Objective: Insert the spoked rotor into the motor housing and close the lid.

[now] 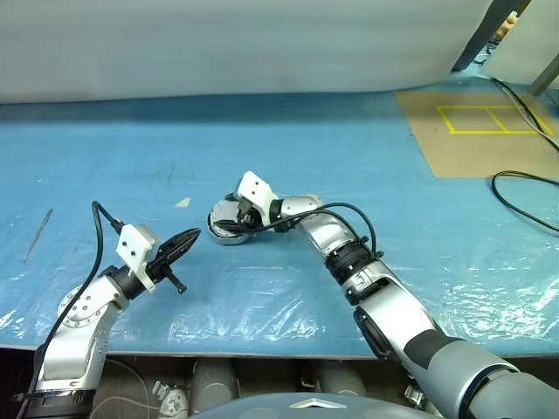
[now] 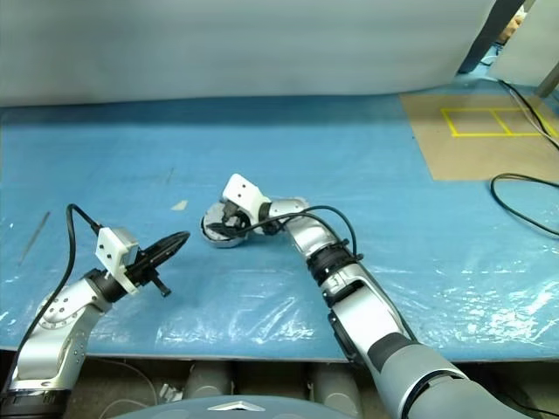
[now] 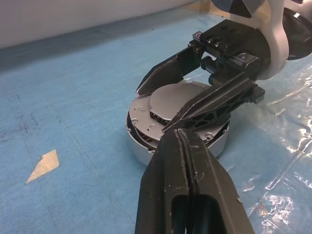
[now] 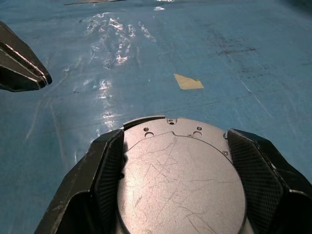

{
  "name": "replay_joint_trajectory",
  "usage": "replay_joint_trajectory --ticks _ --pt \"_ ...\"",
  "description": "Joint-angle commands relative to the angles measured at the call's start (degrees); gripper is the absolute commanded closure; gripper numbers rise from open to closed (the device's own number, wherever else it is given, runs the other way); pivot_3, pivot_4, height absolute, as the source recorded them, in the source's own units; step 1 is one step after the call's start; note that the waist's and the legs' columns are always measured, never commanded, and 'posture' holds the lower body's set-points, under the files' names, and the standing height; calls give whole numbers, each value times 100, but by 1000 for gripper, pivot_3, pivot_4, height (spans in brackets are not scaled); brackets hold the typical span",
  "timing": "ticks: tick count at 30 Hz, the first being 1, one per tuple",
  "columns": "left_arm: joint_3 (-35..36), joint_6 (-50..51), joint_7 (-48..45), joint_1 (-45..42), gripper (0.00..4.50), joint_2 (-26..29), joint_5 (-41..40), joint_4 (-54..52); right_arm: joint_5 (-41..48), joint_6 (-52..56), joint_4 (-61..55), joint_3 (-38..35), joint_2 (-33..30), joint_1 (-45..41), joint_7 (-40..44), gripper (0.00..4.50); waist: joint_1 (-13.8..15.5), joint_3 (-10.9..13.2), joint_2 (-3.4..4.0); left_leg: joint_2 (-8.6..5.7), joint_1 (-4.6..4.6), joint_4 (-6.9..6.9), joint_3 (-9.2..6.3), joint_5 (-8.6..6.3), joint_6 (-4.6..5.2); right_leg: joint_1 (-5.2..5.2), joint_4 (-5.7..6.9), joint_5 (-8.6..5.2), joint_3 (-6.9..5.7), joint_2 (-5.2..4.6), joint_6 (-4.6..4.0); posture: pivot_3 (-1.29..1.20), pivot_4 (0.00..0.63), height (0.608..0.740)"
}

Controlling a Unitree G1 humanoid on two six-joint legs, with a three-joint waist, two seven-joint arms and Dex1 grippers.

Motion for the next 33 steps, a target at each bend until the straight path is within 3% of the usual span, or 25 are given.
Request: replay_joint_trajectory --ticks 1,9,22,33 --pt "65 -127 61 7 4500 29 -6 -65 -23 104 -52 -11 70 91 -66 1487 -3 0 0 0 0 0 0 0 0 0 0 0 0 0 0 0 150 740" --pt "145 -132 258 3 4500 87 71 35 199 502 -285 -273 314 31 -262 1487 -9 0 0 1 1 -1 0 0 0 -2 0 0 0 1 0 0 150 740" --pt "71 -141 318 104 4500 90 190 150 54 743 -769 -62 383 182 -392 1487 -14 0 0 1 1 -2 0 0 -1 -3 -1 0 0 1 0 0 150 740" --pt "-198 26 859 -321 4500 114 928 859 19 732 -1142 85 459 177 -406 1487 -8 0 -1 -1 -8 -4 -2 0 -1 -11 -5 2 -1 1 3 0 150 740"
